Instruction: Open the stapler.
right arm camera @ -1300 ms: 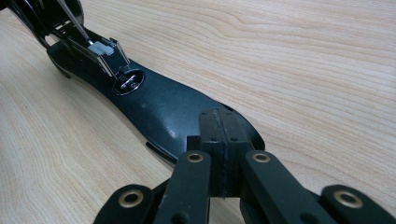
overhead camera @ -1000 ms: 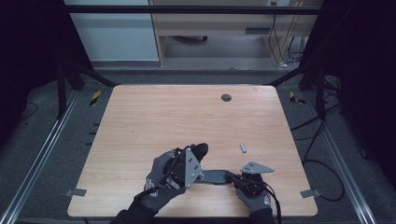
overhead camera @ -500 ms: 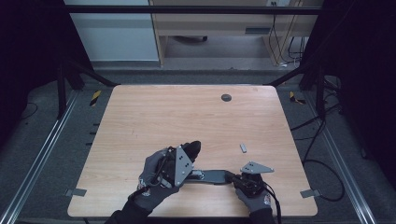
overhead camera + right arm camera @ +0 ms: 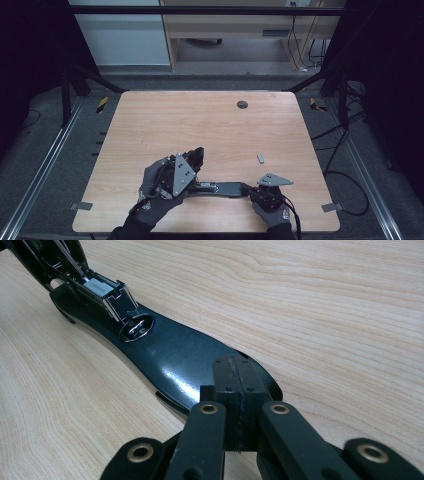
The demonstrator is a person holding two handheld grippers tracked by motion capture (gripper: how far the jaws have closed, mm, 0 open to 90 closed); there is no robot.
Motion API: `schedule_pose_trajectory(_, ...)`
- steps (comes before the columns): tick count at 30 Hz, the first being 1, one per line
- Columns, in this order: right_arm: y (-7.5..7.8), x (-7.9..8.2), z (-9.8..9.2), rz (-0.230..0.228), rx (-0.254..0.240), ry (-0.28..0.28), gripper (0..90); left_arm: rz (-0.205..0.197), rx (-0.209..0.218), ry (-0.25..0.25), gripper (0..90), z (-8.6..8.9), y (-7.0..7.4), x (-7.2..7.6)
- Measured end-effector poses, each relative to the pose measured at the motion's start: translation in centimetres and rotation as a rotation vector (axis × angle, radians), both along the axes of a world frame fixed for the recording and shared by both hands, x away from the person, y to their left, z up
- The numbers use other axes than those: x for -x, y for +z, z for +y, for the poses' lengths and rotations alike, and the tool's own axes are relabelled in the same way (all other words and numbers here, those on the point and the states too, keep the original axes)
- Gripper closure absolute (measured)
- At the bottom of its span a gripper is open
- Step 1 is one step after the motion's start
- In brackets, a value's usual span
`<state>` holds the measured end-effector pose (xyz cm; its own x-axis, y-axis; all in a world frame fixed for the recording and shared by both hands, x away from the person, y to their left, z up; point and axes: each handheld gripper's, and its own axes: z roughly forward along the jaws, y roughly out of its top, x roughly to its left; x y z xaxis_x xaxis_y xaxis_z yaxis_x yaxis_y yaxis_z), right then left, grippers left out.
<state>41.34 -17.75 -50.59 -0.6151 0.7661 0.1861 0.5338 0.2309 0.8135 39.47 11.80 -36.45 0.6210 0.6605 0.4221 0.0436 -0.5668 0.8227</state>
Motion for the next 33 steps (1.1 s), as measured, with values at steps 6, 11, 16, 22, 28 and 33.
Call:
schedule_pose_trajectory(6, 0.0, 0.0, 0.0, 0.0, 0.0, 0.002, 90.0, 0.012, 0.045, 0.007, 57.0, 1.2, 0.2, 0.0)
schedule_pose_trajectory(11, 0.0, 0.0, 0.0, 0.002, 0.003, 0.001, 90.0, 0.018, 0.069, 0.008, 57.0, 1.9, 0.2, -0.1)
schedule_pose_trajectory(16, 0.0, 0.0, 0.1, 0.005, 0.001, 0.001, 90.0, 0.025, 0.096, 0.012, 57.0, 2.5, 0.2, -0.1)
schedule_pose_trajectory(22, 0.0, 0.0, 0.1, 0.007, 0.0, 0.002, 90.0, 0.032, 0.127, 0.024, 56.9, 3.6, 0.2, -0.1)
schedule_pose_trajectory(28, 0.1, 0.0, 0.1, 0.007, 0.001, 0.0, 90.0, 0.044, 0.164, 0.037, 56.7, 4.8, 0.2, -0.1)
schedule_pose_trajectory(33, 0.1, 0.0, 0.1, 0.006, 0.002, 0.006, 90.0, 0.051, 0.189, 0.046, 56.6, 5.6, 0.1, -0.1)
